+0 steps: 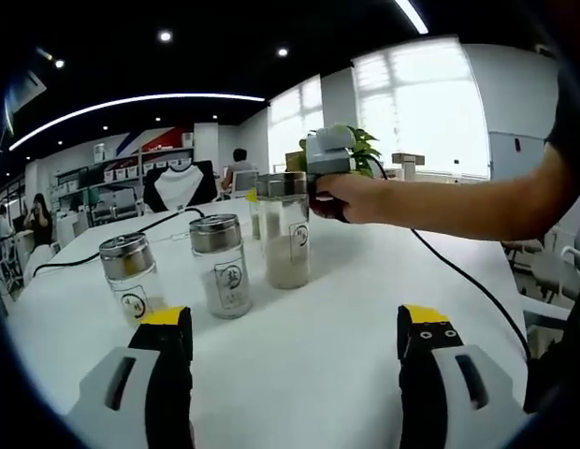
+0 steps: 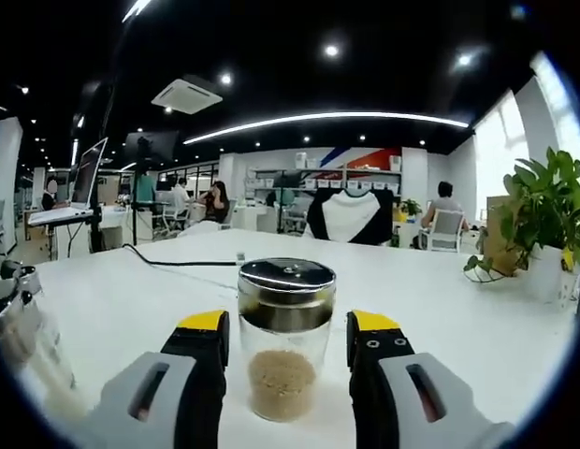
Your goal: Rotate the seasoning bottle until the label or dispensing opening points toward the visible target arrow and the bottle remains upright within the marked orientation range
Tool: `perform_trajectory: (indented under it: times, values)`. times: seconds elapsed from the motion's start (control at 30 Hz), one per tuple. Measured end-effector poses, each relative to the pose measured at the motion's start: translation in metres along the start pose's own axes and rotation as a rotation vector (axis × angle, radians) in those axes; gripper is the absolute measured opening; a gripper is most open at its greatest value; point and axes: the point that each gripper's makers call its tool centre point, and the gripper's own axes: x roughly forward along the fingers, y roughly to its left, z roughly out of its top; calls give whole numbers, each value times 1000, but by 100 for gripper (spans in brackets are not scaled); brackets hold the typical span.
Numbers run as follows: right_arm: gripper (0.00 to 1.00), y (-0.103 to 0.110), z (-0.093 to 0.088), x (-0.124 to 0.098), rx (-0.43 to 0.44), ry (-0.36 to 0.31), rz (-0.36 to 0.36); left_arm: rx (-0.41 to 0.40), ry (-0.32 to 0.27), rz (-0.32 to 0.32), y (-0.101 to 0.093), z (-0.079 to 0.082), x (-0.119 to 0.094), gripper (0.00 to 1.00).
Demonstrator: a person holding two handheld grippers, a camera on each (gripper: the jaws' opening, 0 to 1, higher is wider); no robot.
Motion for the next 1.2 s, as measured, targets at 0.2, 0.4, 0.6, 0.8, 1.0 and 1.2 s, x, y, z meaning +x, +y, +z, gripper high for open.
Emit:
perform_trajectory:
  times: [0.2, 0.4, 0.6, 0.8, 1.0, 1.2]
  values:
    - [44, 1, 2, 6, -3, -15, 1, 1, 2, 10, 5, 1, 1, 96]
    - [38, 2, 3, 6, 1, -27, 2, -2, 4, 18, 8, 0, -1, 96]
    - [38, 6, 6, 1, 56, -13, 38, -28, -26, 18, 9, 3, -4, 96]
    - [37, 1, 8, -9, 60, -29, 28, -100, -55, -10, 8, 9, -7, 96]
    - [37, 2, 18, -28, 68, -52, 41, -105, -66, -18, 8, 11, -8, 93]
    - [37, 3, 31, -48, 54, -79, 43, -124, -68, -28, 8, 12, -5, 92]
